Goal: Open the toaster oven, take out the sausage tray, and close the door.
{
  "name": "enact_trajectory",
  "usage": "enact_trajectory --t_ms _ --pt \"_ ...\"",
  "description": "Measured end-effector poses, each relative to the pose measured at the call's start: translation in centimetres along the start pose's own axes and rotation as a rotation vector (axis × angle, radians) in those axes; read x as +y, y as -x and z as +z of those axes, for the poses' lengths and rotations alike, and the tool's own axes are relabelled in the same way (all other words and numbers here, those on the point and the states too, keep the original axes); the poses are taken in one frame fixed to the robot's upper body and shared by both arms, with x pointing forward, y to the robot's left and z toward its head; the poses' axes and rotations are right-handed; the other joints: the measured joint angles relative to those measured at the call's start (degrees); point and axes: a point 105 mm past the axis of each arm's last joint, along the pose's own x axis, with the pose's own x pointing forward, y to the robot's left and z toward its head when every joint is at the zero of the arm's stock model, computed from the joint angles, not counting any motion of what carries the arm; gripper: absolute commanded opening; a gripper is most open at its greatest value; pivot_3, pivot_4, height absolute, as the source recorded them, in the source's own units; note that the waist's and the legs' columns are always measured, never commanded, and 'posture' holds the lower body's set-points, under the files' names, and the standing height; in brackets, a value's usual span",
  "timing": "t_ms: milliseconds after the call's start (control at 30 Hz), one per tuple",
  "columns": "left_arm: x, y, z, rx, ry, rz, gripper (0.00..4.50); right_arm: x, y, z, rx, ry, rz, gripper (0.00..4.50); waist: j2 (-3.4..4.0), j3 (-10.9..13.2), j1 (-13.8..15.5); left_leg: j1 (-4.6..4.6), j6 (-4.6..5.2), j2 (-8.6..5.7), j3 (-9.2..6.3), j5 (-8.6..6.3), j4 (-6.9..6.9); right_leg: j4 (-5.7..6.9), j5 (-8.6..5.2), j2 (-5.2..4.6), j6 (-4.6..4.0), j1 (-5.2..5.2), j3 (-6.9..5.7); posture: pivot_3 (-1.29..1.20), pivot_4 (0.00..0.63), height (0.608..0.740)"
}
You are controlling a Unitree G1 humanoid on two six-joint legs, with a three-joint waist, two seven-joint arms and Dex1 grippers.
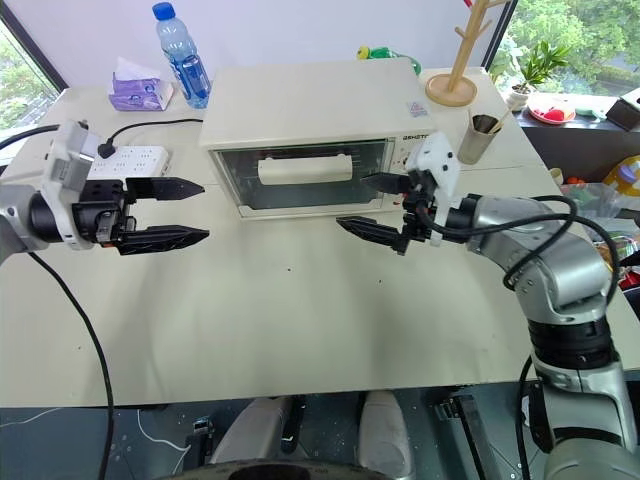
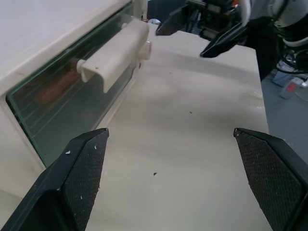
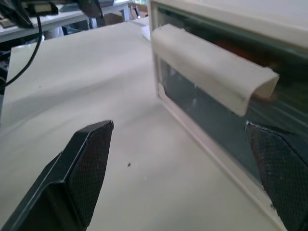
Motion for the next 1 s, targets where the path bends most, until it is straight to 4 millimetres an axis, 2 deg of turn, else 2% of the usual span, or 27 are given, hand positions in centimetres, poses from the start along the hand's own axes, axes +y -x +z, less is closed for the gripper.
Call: enact_trajectory --t_ms 133,433,700,1000 --pt "0.0 0.0 0.0 -0.004 -0.002 -0.007 4.42 -0.6 -1.1 -0.6 0.021 -0.009 -0.004 4.5 0.0 0.0 -0.3 0.0 0.0 0.0 0.0 0.0 -0.02 0.0 0.01 0.01 0.02 -0.02 0.02 0.0 0.15 0.739" --pt "0.1 0.0 0.0 -0.009 0.002 -0.001 4.42 -0.2 -2.7 0.2 -0.013 0.014 0.053 4.5 0.0 0.0 -0.9 0.0 -0.01 -0.01 0.02 0.01 0.0 0.21 0.03 0.02 0.05 -0.12 0.12 0.0 0.15 0.739" --pt "1.1 0.0 -0.3 -0.026 0.017 0.044 4.42 1.6 -2.5 0.0 -0.011 0.002 0.139 4.5 0.0 0.0 -1.1 0.01 -0.07 0.0 0.06 0.04 0.0 0.47 0.03 0.07 0.05 -0.29 0.26 0.0 0.15 0.739" --pt "2.4 -1.2 1.2 -0.1 0.004 0.043 4.42 2.8 -2.3 -0.6 -0.008 0.002 0.151 4.5 -0.01 0.0 -1.1 0.02 -0.08 -0.01 0.13 0.05 0.01 0.51 0.03 0.07 0.05 -0.33 0.34 0.0 0.15 0.739"
